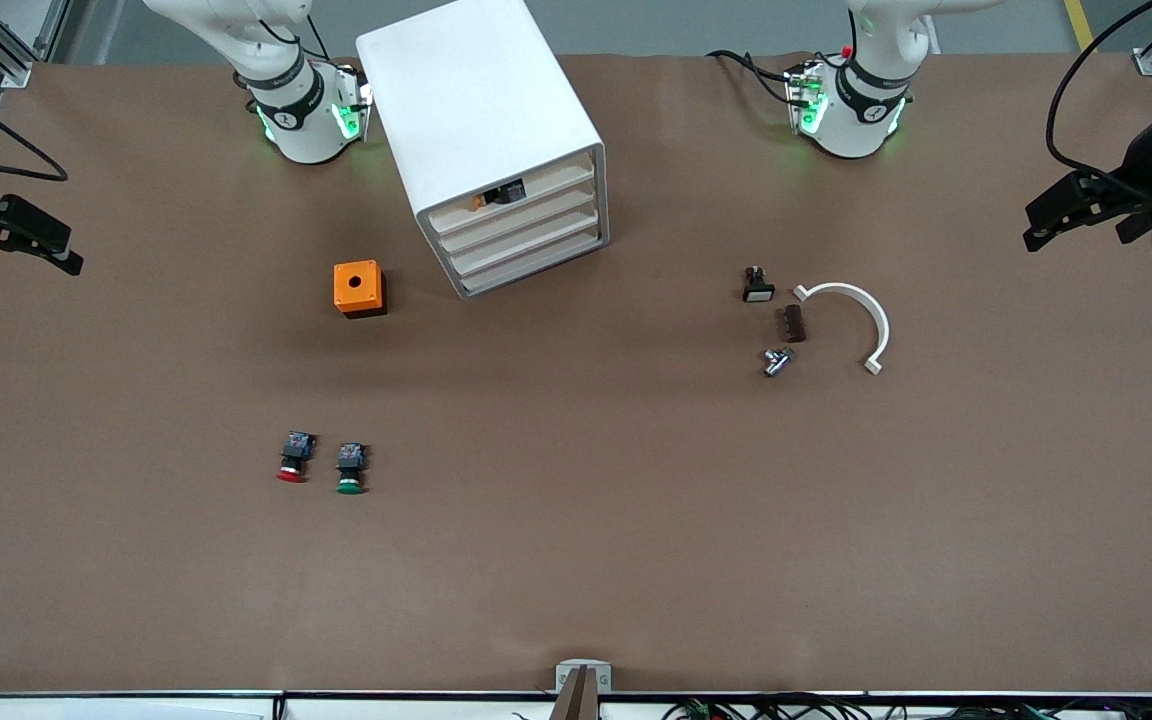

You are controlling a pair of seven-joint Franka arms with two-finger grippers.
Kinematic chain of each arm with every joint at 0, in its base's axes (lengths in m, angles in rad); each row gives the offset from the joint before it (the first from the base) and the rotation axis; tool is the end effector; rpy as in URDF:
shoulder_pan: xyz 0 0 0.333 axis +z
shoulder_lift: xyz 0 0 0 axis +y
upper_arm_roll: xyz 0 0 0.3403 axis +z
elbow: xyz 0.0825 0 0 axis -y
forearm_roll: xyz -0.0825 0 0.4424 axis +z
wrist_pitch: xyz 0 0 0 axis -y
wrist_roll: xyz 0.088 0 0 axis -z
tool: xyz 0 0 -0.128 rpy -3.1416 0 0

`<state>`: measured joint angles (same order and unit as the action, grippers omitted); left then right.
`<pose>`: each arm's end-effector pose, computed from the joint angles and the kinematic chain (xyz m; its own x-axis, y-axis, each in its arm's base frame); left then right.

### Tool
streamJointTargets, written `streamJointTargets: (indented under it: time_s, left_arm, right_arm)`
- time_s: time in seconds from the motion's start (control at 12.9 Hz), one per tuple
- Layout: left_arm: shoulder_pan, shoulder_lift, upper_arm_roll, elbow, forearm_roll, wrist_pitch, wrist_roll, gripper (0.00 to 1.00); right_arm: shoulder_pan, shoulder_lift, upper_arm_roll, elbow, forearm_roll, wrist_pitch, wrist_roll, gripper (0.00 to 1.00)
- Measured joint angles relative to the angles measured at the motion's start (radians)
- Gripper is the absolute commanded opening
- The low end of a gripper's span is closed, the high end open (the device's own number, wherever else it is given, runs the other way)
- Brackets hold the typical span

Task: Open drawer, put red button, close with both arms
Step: 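Move the right gripper toward the red button while the left gripper approaches the cabinet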

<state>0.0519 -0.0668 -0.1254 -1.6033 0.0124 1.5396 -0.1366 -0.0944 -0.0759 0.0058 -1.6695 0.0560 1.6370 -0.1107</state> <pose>0.5858 -0.0440 0.6476 0.9980 0.0637 0.0054 0.0638 -0.9978 -0.0202 0.5924 -0.0457 0.6271 0.9986 0.0183 0.0492 0.0208 -0.9985 -0.0504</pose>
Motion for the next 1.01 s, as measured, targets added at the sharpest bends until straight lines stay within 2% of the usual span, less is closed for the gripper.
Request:
streamJointTargets:
  time_s: [0.47,0.78,1.01]
  left_arm:
    - [-0.002,0.017,0.0,0.002,0.032,0.0,0.0,1.0]
    - [-0.014,0.14,-0.012,0.023,0.062,0.002,-0.004,1.0]
    - [-0.05,0.251,-0.02,0.031,0.056,0.017,-0.127,1.0]
  right_arm:
    - [0.001,0.0,0.006,0.001,-0.008,-0.032,-0.005,1.0]
    - [0.001,0.001,0.008,0.0,-0.017,-0.051,-0.005,1.0]
    - [0.008,0.031,0.013,-0.006,-0.016,-0.069,-0.005,1.0]
